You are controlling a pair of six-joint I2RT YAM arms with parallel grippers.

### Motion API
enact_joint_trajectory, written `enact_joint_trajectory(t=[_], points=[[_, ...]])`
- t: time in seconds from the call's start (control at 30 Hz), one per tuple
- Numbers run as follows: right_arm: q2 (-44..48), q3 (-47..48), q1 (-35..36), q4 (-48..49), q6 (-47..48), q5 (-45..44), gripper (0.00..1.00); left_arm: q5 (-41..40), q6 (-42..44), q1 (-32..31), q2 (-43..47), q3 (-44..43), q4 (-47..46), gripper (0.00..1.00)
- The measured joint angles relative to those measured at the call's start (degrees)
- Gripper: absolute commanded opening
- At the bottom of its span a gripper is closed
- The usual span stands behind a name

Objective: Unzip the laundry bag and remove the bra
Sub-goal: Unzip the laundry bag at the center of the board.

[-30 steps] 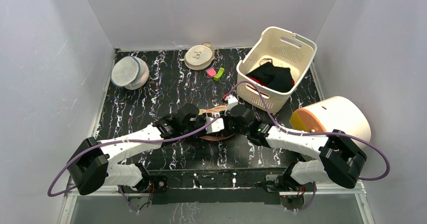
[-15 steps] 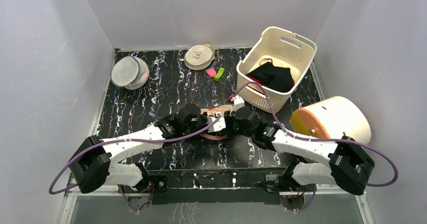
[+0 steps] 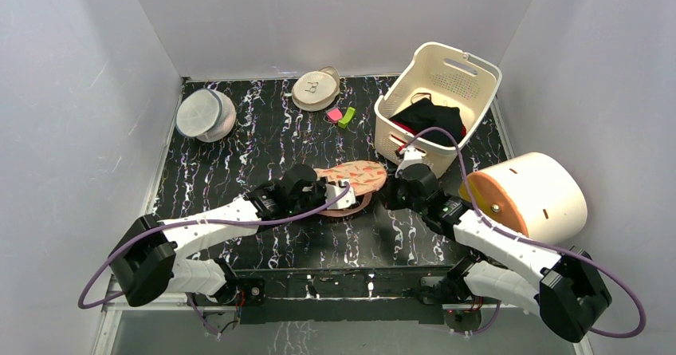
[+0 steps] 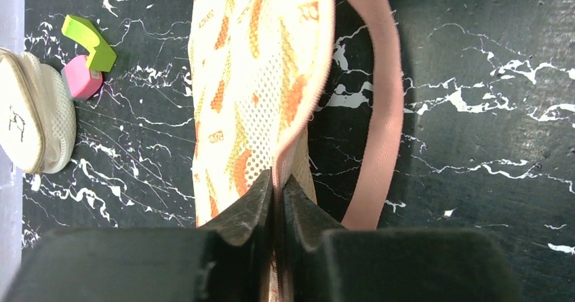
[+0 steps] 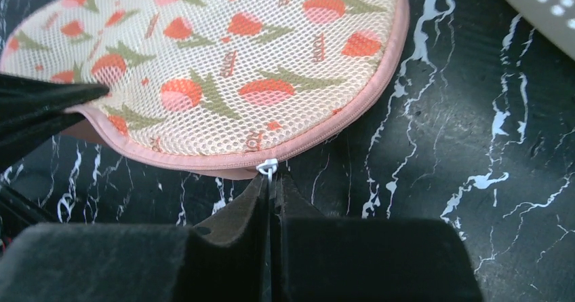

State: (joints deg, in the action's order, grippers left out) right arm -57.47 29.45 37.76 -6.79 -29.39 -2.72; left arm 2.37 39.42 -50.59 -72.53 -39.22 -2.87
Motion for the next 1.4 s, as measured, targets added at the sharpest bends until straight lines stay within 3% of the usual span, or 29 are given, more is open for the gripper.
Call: enact_joint_trajectory(t=[0.2,0.37,0.53,0.8,1.0,1.17,1.4], points=[[-3.0,1.1,1.7,-1.5,0.8,2.9,0.00,1.3,0.7,0.2,0.3,0.1,1.2,0.46],[-5.6,1.1,5.8,0.9,-0.7,4.4,0.00,5.5,0.3,0.3,2.4,1.0,1.8,0.54],[-8.6,2.5,9.2,3.0,-2.0,4.8,0.00,11.6,-1.2,0.3,4.1,1.1,1.7,0.56],[-12.1,6.4,12.9,5.7,-2.5,4.6,0.00,16.6,-2.8,0.3,2.2,1.0,2.0,0.47],[-12.8,6.7,13.6,6.3,-2.6,4.6,0.00,15.3,-3.6,0.3,-1.3,-0.5,2.1,0.17],[-12.9,6.7,13.7,6.4,-2.7,4.5,0.00,12.0,-3.4,0.3,-2.0,-1.0,2.0,0.00],[-12.1,6.6,13.8,7.0,-3.0,2.7,0.00,8.4,-2.6,0.2,-0.4,-0.8,1.0,0.00]])
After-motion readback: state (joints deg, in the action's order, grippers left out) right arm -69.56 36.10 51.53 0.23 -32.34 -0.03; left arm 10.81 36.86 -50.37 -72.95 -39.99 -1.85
